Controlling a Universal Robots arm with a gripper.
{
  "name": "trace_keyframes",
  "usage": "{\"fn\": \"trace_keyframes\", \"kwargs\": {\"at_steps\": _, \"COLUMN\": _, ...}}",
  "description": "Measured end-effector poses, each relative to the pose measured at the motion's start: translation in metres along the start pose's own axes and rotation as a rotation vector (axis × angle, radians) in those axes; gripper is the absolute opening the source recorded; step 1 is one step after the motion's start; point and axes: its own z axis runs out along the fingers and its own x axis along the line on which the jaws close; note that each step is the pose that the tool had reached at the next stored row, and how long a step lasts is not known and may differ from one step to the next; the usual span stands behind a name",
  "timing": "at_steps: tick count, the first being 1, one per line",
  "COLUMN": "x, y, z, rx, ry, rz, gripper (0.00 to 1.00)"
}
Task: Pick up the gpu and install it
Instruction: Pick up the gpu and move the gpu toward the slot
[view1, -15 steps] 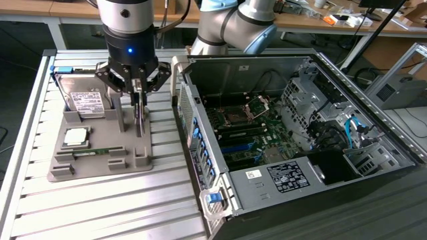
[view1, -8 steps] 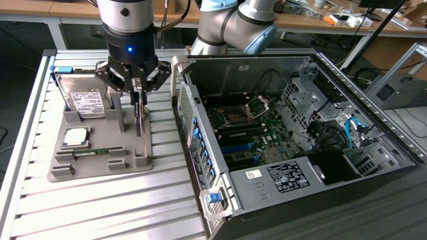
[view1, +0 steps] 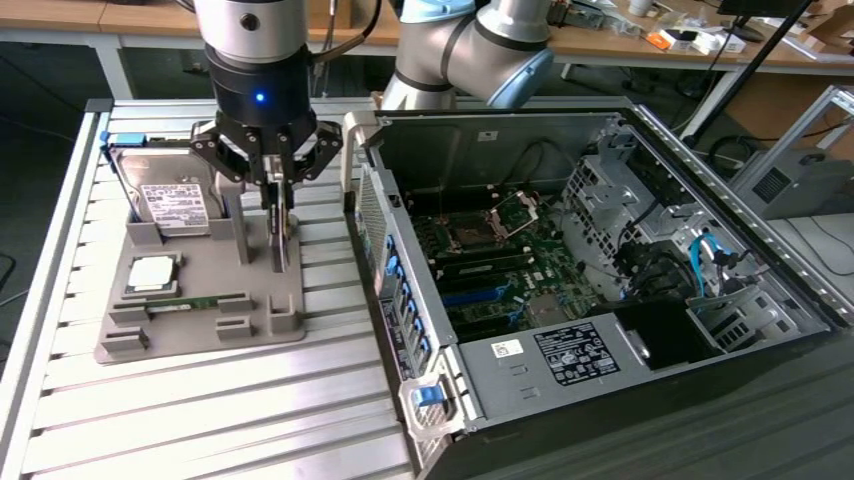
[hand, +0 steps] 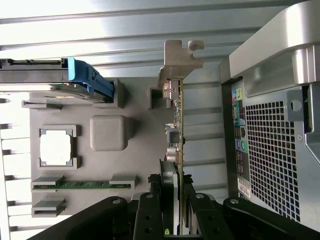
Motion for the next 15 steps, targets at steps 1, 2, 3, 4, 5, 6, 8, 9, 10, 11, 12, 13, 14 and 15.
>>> {"fn": "trace_keyframes", "kwargs": {"at_steps": 1, "x": 0.0000, "y": 0.0000, "z": -0.0001, "rx": 0.0000, "ry": 0.0000, "rz": 0.000, "gripper": 0.27}}
{"fn": "trace_keyframes", "kwargs": {"at_steps": 2, "x": 0.0000, "y": 0.0000, "z": -0.0002, "rx": 0.0000, "ry": 0.0000, "rz": 0.000, "gripper": 0.27}}
{"fn": "trace_keyframes", "kwargs": {"at_steps": 3, "x": 0.0000, "y": 0.0000, "z": -0.0002, "rx": 0.0000, "ry": 0.0000, "rz": 0.000, "gripper": 0.27}}
{"fn": "trace_keyframes", "kwargs": {"at_steps": 4, "x": 0.0000, "y": 0.0000, "z": -0.0003, "rx": 0.0001, "ry": 0.0000, "rz": 0.000, "gripper": 0.27}}
{"fn": "trace_keyframes", "kwargs": {"at_steps": 5, "x": 0.0000, "y": 0.0000, "z": -0.0006, "rx": 0.0001, "ry": 0.0002, "rz": 0.000, "gripper": 0.27}}
{"fn": "trace_keyframes", "kwargs": {"at_steps": 6, "x": 0.0000, "y": 0.0000, "z": -0.0012, "rx": 0.0004, "ry": 0.0004, "rz": 0.000, "gripper": 0.27}}
{"fn": "trace_keyframes", "kwargs": {"at_steps": 8, "x": -0.0001, "y": 0.0001, "z": -0.0024, "rx": 0.0001, "ry": 0.0001, "rz": 0.000, "gripper": 0.27}}
{"fn": "trace_keyframes", "kwargs": {"at_steps": 9, "x": -0.0001, "y": 0.0002, "z": -0.0033, "rx": 0.0001, "ry": 0.0001, "rz": 0.000, "gripper": 0.27}}
{"fn": "trace_keyframes", "kwargs": {"at_steps": 10, "x": -0.0001, "y": 0.0002, "z": -0.0041, "rx": 0.0001, "ry": 0.0000, "rz": 0.000, "gripper": 0.27}}
{"fn": "trace_keyframes", "kwargs": {"at_steps": 11, "x": -0.0001, "y": 0.0002, "z": -0.0051, "rx": 0.0001, "ry": 0.0001, "rz": 0.000, "gripper": 0.27}}
{"fn": "trace_keyframes", "kwargs": {"at_steps": 12, "x": -0.0001, "y": 0.0003, "z": -0.0062, "rx": 0.0001, "ry": 0.0001, "rz": 0.000, "gripper": 0.27}}
{"fn": "trace_keyframes", "kwargs": {"at_steps": 13, "x": -0.0002, "y": 0.0003, "z": -0.0070, "rx": 0.0000, "ry": 0.0000, "rz": 0.000, "gripper": 0.27}}
{"fn": "trace_keyframes", "kwargs": {"at_steps": 14, "x": -0.0002, "y": 0.0004, "z": -0.0082, "rx": 0.0000, "ry": 0.0000, "rz": 0.000, "gripper": 0.27}}
{"fn": "trace_keyframes", "kwargs": {"at_steps": 15, "x": -0.0002, "y": 0.0005, "z": -0.0101, "rx": 0.0001, "ry": 0.0000, "rz": 0.000, "gripper": 0.27}}
